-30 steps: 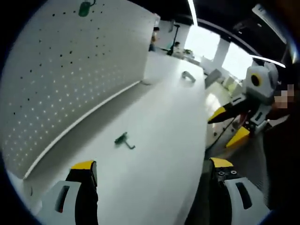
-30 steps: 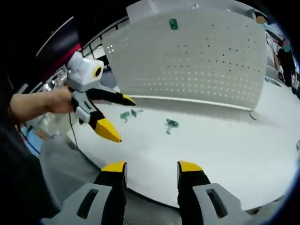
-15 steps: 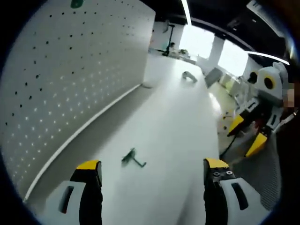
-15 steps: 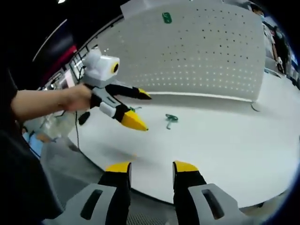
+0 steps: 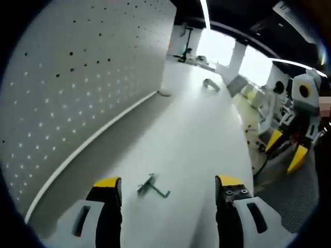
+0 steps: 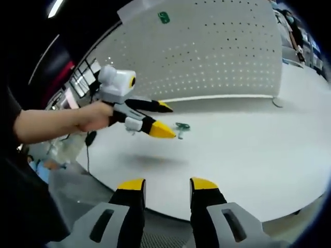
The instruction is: Insert the hook assembly into the mounting plate slot until the hook locks in place.
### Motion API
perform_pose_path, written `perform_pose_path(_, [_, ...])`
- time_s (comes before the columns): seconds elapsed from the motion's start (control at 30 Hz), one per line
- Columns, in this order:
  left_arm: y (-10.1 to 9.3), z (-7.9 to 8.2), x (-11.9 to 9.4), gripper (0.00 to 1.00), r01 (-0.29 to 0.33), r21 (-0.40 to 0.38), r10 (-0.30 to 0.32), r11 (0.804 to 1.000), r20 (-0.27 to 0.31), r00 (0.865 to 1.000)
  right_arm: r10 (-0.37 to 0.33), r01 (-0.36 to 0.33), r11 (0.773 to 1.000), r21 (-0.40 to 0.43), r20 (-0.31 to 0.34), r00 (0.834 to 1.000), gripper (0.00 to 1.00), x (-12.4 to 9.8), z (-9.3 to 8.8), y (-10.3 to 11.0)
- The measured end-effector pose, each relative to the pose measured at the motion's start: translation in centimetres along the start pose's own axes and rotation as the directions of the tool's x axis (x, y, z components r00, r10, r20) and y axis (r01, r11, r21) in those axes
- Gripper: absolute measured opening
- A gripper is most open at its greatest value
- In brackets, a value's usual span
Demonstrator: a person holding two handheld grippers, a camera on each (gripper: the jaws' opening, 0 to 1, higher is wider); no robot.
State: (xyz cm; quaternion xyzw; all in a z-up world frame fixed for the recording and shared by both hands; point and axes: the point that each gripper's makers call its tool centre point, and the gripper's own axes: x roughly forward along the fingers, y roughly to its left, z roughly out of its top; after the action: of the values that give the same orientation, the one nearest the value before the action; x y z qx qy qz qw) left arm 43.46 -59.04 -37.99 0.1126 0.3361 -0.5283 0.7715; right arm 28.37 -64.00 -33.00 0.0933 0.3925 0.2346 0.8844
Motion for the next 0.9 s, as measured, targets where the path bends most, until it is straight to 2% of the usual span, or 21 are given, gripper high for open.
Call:
perform_pose_path(0.1, [0.3,0.2,0.6,0.64,0.016,-0.028,-0.015,0.999,0.011,1.0,0.0,0.0,1.0,-0.002,-0.007,1.0,0.33,0.1,-0.2,0.0])
perform_pose_path(0.17, [0.4,0.1,0.8,0.6,0.011,-0.02,-0.011,1.0,0.006,1.0,-0.002,0.002,1.0,-0.016,-0.015,1.0,0.33,0.1,-0.4,0.0])
perform_pose_path(0.2, [0.9,-0.1,1.0,0.58,-0.005,0.017,0.006,1.0,-0.007,1.0,-0.002,0.002,1.0,-0.015,-0.017,1.0,0.33,0.1,-0.4,0.1])
perform_pose_path(0.27, [1.2,-0.4,1.5,0.54,-0.007,0.037,0.008,0.999,-0.027,1.0,-0.002,0.002,1.0,-0.005,-0.019,1.0,0.32,0.1,-0.4,0.0])
perform_pose_path(0.4, [1.8,-0.4,2.1,0.51,-0.005,0.028,0.006,1.0,-0.03,1.0,-0.012,0.012,1.0,0.011,-0.021,1.0,0.32,0.1,-0.4,-0.3])
perform_pose_path(0.47, [2.1,-0.7,2.2,0.45,-0.004,0.028,0.005,1.0,-0.042,0.999,-0.016,0.017,1.0,0.017,-0.022,1.0,0.32,0.1,-0.4,-0.4])
perform_pose_path(0.57, [2.6,-1.1,2.5,0.42,-0.004,-0.016,0.003,1.0,-0.047,0.999,-0.022,0.022,1.0,0.016,-0.027,0.999,0.32,0.2,-0.6,-0.5])
perform_pose_path(0.7, [2.7,-1.1,2.6,0.37,0.004,0.02,-0.003,1.0,-0.051,0.999,-0.028,0.028,0.999,0.016,-0.036,0.999,0.32,0.1,-0.9,-0.6])
perform_pose_path(0.8, [2.7,-1.3,2.9,0.32,0.01,0.054,-0.006,0.998,-0.074,0.997,-0.031,0.032,0.999,0.019,-0.034,0.999,0.32,0.0,-0.9,-0.7])
perform_pose_path(0.9, [2.5,-1.2,3.0,0.24,0.024,0.096,-0.016,0.995,-0.085,0.996,-0.029,0.03,0.999,0.019,-0.035,0.999,0.32,0.0,-0.8,-0.7])
